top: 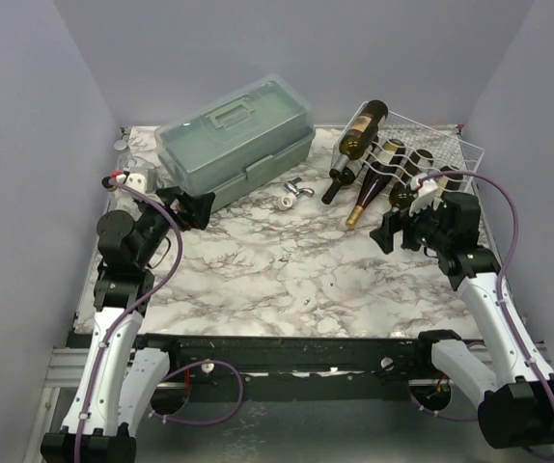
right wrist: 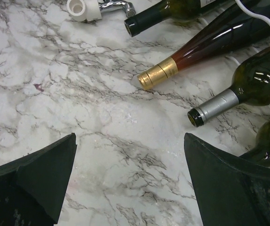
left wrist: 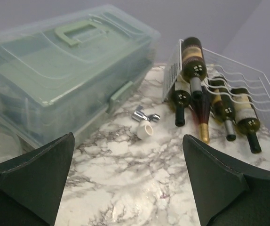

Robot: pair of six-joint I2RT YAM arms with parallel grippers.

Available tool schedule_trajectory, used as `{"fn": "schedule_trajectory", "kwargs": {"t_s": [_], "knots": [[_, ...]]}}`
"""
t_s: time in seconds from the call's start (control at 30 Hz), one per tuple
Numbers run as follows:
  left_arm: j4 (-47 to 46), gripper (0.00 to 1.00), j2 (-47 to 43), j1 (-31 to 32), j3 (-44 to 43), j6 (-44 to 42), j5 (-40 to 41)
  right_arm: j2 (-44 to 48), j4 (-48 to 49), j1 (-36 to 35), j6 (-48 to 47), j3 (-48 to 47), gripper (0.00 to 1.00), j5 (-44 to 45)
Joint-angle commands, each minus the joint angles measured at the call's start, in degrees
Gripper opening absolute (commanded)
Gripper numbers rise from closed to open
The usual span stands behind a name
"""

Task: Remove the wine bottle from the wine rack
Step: Pick up the wine bottle from the wine rack.

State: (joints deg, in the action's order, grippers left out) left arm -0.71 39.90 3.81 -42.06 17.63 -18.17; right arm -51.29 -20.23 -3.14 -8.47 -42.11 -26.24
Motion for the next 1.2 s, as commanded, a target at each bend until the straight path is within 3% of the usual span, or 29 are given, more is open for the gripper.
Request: {"fn": "schedule_trajectory", "kwargs": {"t_s": [0.0, 0.3, 0.5, 0.73, 1.07, 1.17], "knots": [[3.24, 0.99, -4.12, -0.29, 4.53, 2.32, -8.75, -2.31, 0.25, 0.32, -2.75, -0.19, 1.0, -4.31], [3.43, 0.99, -9.67, -0.25, 8.63, 2.07, -9.61, -15.46, -9.94, 0.35, -8.93, -14.41, 1.0, -14.43], [3.87, 0.99, -10.24, -0.21, 8.56, 2.06, -9.85, -24.57, -7.43, -0.19, -2.34, -25.1, 0.99, -17.99], [4.55, 0.99, -9.92, -0.29, 8.08, 2.07, -10.22, -32.78, -5.81, -5.76, 3.97, -36.0, 0.99, -8.71], [6.05, 0.99, -8.2, -0.24, 7.45, 1.6, -9.82, -39.77, -1.96, -14.17, 15.21, -41.18, 0.99, 6.32], [6.25, 0.99, -7.99, -0.25, 7.36, 1.58, -9.6, -41.54, -1.68, -17.44, 21.05, -42.48, 1.0, 21.56]]}}
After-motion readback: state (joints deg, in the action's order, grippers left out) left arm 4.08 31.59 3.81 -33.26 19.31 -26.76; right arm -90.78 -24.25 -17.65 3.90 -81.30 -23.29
